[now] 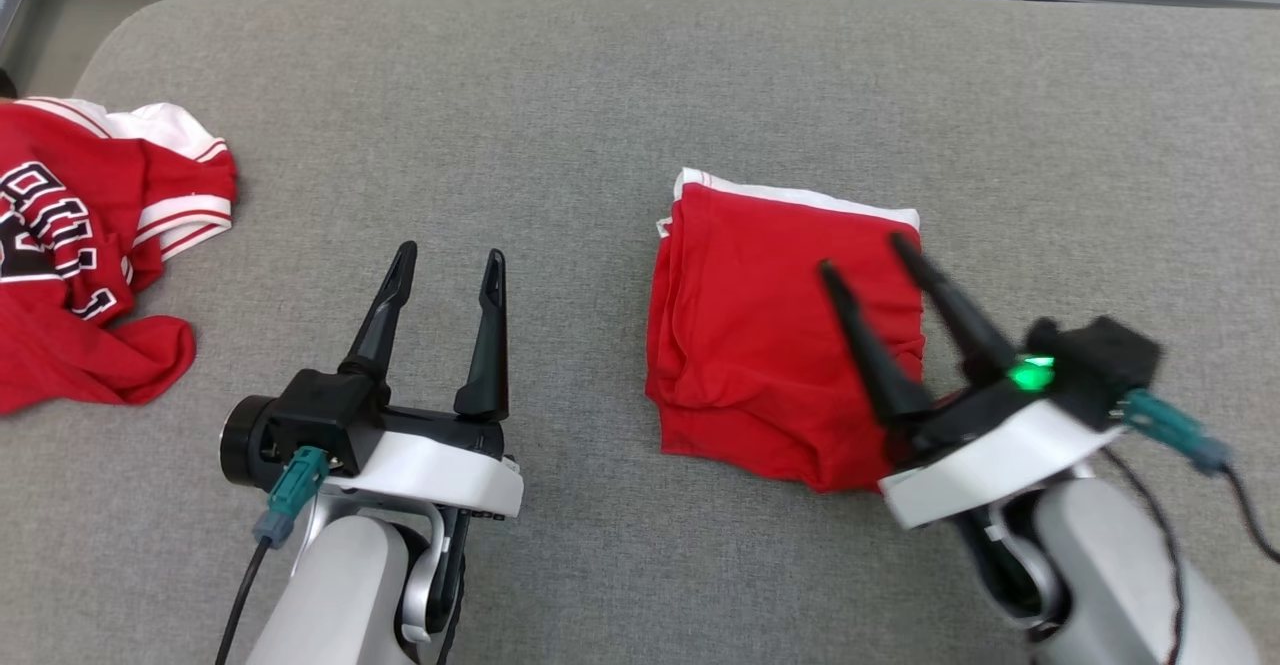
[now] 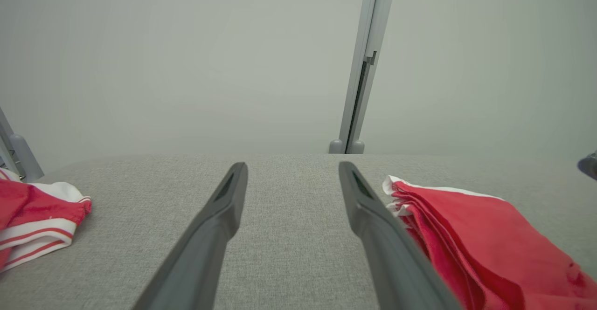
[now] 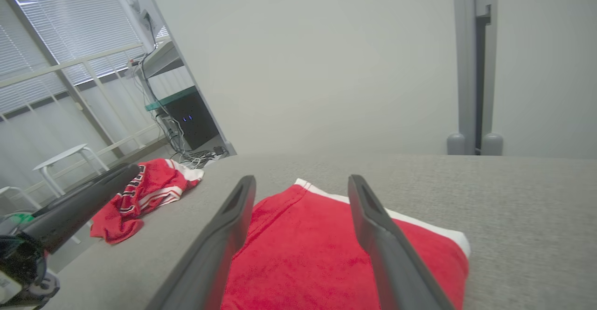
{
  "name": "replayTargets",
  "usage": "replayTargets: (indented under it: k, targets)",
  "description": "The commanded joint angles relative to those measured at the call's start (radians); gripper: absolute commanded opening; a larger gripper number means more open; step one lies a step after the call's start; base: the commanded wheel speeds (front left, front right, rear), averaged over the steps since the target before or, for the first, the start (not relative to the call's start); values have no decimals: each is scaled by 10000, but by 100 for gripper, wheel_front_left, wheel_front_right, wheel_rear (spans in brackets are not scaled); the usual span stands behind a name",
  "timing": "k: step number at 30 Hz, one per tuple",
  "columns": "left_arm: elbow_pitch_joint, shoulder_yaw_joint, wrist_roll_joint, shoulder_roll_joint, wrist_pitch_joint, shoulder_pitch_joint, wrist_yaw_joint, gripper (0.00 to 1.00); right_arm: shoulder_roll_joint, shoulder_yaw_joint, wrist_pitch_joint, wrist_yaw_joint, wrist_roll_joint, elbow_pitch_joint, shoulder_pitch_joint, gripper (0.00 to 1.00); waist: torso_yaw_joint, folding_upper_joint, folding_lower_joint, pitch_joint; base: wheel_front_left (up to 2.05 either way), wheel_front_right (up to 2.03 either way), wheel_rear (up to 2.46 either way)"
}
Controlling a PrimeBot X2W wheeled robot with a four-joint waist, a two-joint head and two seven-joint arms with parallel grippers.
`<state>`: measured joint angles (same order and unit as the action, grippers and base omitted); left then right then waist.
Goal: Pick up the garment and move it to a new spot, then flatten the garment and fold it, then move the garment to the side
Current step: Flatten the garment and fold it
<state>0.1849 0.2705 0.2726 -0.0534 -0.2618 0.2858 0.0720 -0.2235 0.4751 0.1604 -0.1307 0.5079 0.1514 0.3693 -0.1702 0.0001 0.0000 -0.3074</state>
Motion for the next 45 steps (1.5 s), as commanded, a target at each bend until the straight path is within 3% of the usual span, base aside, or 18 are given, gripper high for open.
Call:
replayTargets:
  k: [1, 9, 15, 21, 32, 45]
  targets:
    - [-45, -115, -100, -75, -40, -55, 25, 100, -115, -528, 107, -2, -96, -50, -237, 100, 91, -1, 0, 42, 0, 0, 0]
    - [-50, -471, -160, -310, -28, -343, -92, 100, -391, -3558, -151, -2, -921, -638, -1620, 100, 513, -1, 0, 298, 0, 0, 0]
    - [48, -593, 2, -510, -29, -614, -268, 100, -246, -4566, -536, -2, -1326, -1191, -2436, 100, 752, -1, 0, 591, 0, 0, 0]
    - [260, -713, 259, -711, 15, -1085, -426, 100, -41, -4733, -1059, -2, -1636, -1830, -3192, 100, 1007, -1, 0, 1123, 0, 0, 0]
    - [344, -727, 276, -1076, 194, -1974, -235, 100, 339, -4722, -1923, -2, -2027, -2540, -4309, 100, 1199, -1, 0, 2107, 0, 0, 0]
    - [132, -661, 329, -1194, 302, -2306, -51, 100, 336, -4793, -2419, -2, -2450, -3145, -4769, 100, 1174, -1, 0, 2374, 0, 0, 0]
